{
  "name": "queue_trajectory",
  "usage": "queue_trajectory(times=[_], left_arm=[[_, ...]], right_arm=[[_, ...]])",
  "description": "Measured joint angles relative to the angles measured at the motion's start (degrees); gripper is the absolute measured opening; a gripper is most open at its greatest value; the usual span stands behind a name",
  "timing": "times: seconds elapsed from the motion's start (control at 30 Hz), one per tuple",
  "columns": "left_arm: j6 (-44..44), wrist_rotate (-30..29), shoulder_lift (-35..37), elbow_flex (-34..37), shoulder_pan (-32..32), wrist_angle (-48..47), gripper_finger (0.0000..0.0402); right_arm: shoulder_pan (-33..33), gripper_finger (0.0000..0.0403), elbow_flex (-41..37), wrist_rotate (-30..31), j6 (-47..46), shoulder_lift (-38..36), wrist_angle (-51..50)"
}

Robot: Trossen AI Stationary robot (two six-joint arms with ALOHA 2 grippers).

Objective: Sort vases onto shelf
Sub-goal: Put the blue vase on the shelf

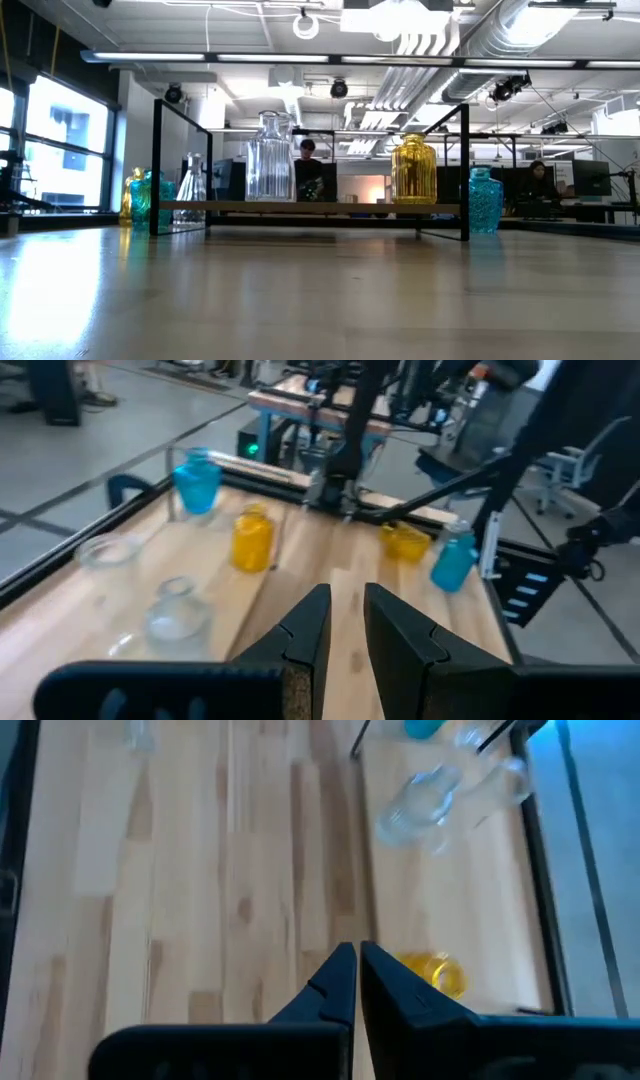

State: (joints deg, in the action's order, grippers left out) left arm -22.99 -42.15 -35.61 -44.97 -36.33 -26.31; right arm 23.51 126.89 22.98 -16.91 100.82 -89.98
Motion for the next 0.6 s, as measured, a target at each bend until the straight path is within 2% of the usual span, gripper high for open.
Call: queue_trajectory(times=[0.17,0.3,0.37,0.53,0.6], left_arm=[[5.28,-0.01,-8.02,0.04,-2.02,10.64,0.0056],[8.51,-0.77,-13.24,0.04,-3.78,18.26,0.0056],[7.84,-3.29,-15.72,0.04,-4.8,21.33,0.0056],[10.96,-15.12,-21.95,0.02,-6.0,25.25,0.0056],[11.61,-16.32,-23.45,0.02,-5.62,25.73,0.0056]], right_arm=[[3.47,0.0,-9.31,-1.06,-5.87,-0.25,0.03],[6.12,0.0,-17.96,-1.99,-14.21,-2.19,-0.02],[7.76,0.0,-22.33,-1.96,-19.56,-3.82,0.0],[12.91,0.0,-33.82,-1.63,-33.96,-8.58,0.17],[14.98,0.0,-37.89,-2.9,-39.67,-10.42,1.17]])
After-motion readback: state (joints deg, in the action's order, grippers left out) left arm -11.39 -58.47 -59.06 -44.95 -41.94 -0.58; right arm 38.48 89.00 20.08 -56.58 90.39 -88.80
